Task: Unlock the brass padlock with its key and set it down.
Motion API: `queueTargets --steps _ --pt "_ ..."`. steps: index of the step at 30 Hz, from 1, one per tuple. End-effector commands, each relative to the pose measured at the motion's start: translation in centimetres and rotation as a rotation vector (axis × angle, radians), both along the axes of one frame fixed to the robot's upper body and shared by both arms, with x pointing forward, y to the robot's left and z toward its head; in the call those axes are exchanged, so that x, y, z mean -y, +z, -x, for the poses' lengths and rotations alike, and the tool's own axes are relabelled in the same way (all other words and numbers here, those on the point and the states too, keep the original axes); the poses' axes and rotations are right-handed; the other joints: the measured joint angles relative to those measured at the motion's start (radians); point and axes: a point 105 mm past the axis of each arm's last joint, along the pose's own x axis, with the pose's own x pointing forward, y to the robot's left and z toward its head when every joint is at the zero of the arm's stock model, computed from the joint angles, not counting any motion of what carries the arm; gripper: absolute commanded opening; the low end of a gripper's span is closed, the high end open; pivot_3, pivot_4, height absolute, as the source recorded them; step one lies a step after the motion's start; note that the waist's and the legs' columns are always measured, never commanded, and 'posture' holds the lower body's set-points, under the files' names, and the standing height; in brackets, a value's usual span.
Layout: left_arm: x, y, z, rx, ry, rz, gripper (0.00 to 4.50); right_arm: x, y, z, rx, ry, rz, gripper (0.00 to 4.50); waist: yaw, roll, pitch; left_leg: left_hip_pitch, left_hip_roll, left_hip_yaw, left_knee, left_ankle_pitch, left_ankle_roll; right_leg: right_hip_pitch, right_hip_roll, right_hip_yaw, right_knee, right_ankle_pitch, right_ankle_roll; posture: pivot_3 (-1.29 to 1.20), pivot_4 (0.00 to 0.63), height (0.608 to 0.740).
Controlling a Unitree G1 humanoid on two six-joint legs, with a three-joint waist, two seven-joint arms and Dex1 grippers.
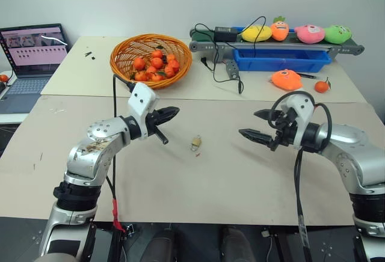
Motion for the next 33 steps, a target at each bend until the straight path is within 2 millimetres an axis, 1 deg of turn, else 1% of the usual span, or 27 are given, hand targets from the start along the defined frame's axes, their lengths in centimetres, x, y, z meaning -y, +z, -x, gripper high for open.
queueTargets --steps 1,4,8,12,15,17,18,22,24,26,27,29,33 --pt "-0.2 1.3 0.5 0.047 -0.015 0.027 0.00 0.1 1.6 0.0 0.071 0.005 -0.003 4.49 0.000 0.000 0.000 0.000 0.000 0.000 0.000 0.000 0.000 0.000 0.000 0.000 0.000 0.000 0.000 0.00 0.150 0.740" --pt "-1.2 1.0 1.7 -0.012 -0.046 0.082 0.00 -0.1 2.4 0.0 0.079 0.018 -0.034 4.49 -0.008 0.000 0.000 0.000 0.000 0.000 0.000 0.000 0.000 0.000 0.000 0.000 0.000 0.000 0.000 0.00 0.150 0.740" --pt "-2.9 0.8 2.4 -0.034 -0.014 0.094 0.00 -0.2 2.5 -0.1 0.083 0.027 -0.030 4.49 -0.007 0.000 0.000 0.000 0.001 0.000 0.000 0.000 0.000 0.000 0.000 0.000 0.000 0.000 0.000 0.00 0.150 0.740" --pt "-3.2 0.4 2.4 -0.044 0.011 0.068 0.00 -0.3 2.5 -0.3 0.084 0.031 -0.030 4.49 -0.002 0.000 0.000 0.001 0.000 0.000 0.000 0.000 0.000 0.000 0.000 0.000 0.000 0.000 0.000 0.00 0.150 0.740" --pt "-3.3 0.3 2.2 -0.046 0.028 0.087 0.00 -0.5 2.2 -0.6 0.090 0.026 -0.024 4.49 -0.001 0.000 0.000 0.000 0.000 0.000 0.000 0.000 0.000 0.000 0.000 0.000 0.000 0.000 0.000 0.00 0.150 0.740" --pt "-3.2 0.5 2.2 -0.043 0.023 0.111 0.54 -0.5 2.2 -0.7 0.090 0.027 -0.021 4.50 0.000 0.000 0.000 0.000 0.000 0.000 0.000 0.000 0.000 0.000 0.000 0.000 0.000 0.000 0.000 0.00 0.150 0.740" --pt "-3.1 0.6 2.3 -0.043 0.017 0.119 0.68 -0.5 2.2 -0.7 0.090 0.027 -0.021 4.50 0.000 0.000 0.000 0.000 0.000 0.000 0.000 0.000 0.000 0.000 0.000 0.000 0.000 0.000 0.000 0.00 0.150 0.740" --pt "-2.7 0.3 2.9 -0.068 -0.019 0.119 2.11 -0.4 2.1 -0.6 0.086 0.026 -0.012 4.50 -0.001 0.000 0.000 0.000 0.000 0.000 0.000 0.000 0.000 0.000 0.000 0.000 0.000 0.000 0.000 0.00 0.150 0.740" --pt "-2.8 0.2 3.1 -0.077 -0.025 0.122 2.90 -0.3 1.9 -0.6 0.080 0.019 -0.002 4.50 -0.002 0.000 0.000 0.000 0.000 0.000 0.000 0.000 0.000 0.000 0.000 0.000 0.000 0.000 0.000 0.00 0.150 0.740" --pt "-2.7 -0.1 3.5 -0.095 -0.044 0.122 3.55 -0.1 1.6 -0.6 0.074 0.007 0.011 4.50 -0.004 0.000 0.000 0.000 0.000 0.000 0.000 0.000 0.000 0.000 0.000 0.000 0.000 0.000 0.000 0.00 0.150 0.740" --pt "-2.5 -0.4 4.0 -0.110 -0.065 0.121 4.00 -0.1 1.4 -0.6 0.069 0.000 0.017 4.50 -0.005 0.000 0.000 0.000 0.000 0.000 0.000 0.000 0.000 0.000 0.000 0.000 0.000 0.000 0.000 0.00 0.150 0.740" --pt "-2.1 -0.9 4.9 -0.135 -0.098 0.108 4.45 0.0 1.0 -0.6 0.063 -0.012 0.024 4.50 -0.006 0.000 0.000 0.000 0.000 0.000 0.000 0.000 0.000 0.000 0.000 0.000 0.000 0.000 0.000 0.00 0.150 0.740" --pt "-1.1 -2.8 5.7 -0.186 -0.098 0.045 4.45 0.3 0.5 -0.5 0.054 -0.038 0.027 4.50 -0.005 0.000 0.000 0.000 0.000 0.000 0.000 0.000 0.000 0.000 0.000 0.000 0.000 0.000 0.000 0.00 0.150 0.740"
